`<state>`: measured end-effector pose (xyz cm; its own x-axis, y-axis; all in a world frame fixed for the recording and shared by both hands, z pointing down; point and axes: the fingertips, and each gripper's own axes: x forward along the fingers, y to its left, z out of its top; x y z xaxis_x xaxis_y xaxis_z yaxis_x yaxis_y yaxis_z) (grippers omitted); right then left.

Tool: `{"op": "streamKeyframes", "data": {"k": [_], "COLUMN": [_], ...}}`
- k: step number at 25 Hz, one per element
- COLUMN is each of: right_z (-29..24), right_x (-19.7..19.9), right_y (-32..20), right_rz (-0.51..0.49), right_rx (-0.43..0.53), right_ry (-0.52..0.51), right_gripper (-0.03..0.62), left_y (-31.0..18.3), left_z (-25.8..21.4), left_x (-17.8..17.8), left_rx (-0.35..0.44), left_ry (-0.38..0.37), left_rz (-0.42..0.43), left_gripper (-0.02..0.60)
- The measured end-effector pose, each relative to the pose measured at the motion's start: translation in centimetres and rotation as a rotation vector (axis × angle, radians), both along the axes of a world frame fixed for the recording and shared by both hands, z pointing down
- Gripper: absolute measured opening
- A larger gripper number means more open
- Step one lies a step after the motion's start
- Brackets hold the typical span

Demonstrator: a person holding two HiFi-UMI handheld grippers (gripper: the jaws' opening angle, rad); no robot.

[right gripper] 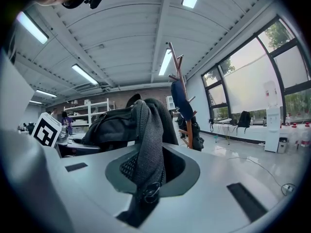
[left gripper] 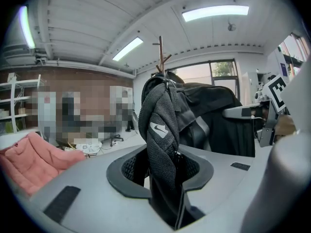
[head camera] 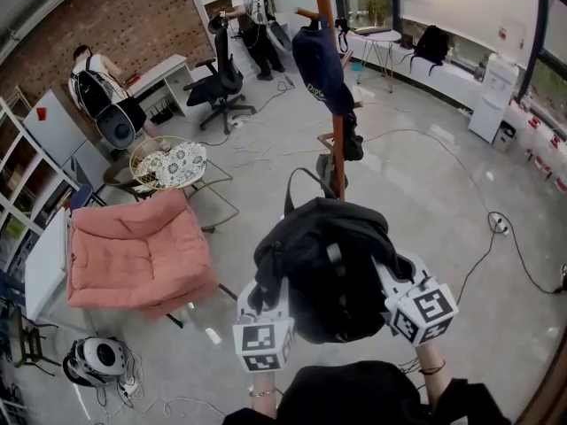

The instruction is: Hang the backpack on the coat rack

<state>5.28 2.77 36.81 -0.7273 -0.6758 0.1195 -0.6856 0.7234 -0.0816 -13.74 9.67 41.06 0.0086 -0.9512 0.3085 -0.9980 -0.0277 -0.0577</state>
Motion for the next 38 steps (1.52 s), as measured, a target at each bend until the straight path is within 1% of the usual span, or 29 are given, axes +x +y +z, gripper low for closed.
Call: {"op": "streamKeyframes", "data": {"k": [4,8,13,22,29,38], "right_z": [0.9,1.8,3.0,5.2,7.5,9.3], "right_x": [-1.0,-1.5,-1.7,-3.1,-3.6,-3.8], "right_y": [-2.5,-5.1,-8.2,-14.8,-19.5,-23.5], "right_rz": [0.035,0.065,0.086,0.081,0.075,0.073], "right_rx": [-0.013,-0.026,-0.048,-0.096,-0.137,-0.161], "right_ry": [-0.011,-0.019,-0.015,-0.014,-0.018,-0.001], "right_gripper": [0.043,0.043,0.043,0.043,0.043,0.043], "left_y": [-3.1,-6.2,-9.5,-16.0,-21.2,-25.1], "left_z": [0.6,1.3,2.5,4.9,7.1,9.3], "left_x": [-1.4,-2.0,-2.3,-3.6,-4.3,-4.5], "left_rx": [-0.003,-0.016,-0.042,-0.095,-0.145,-0.184], "left_ry": [-0.009,-0.008,0.002,0.026,0.025,0.043], "left_rz": [0.032,0.064,0.078,0.066,0.058,0.048], "left_gripper": [0.132,0.132,0.132,0.132,0.132,0.132]}}
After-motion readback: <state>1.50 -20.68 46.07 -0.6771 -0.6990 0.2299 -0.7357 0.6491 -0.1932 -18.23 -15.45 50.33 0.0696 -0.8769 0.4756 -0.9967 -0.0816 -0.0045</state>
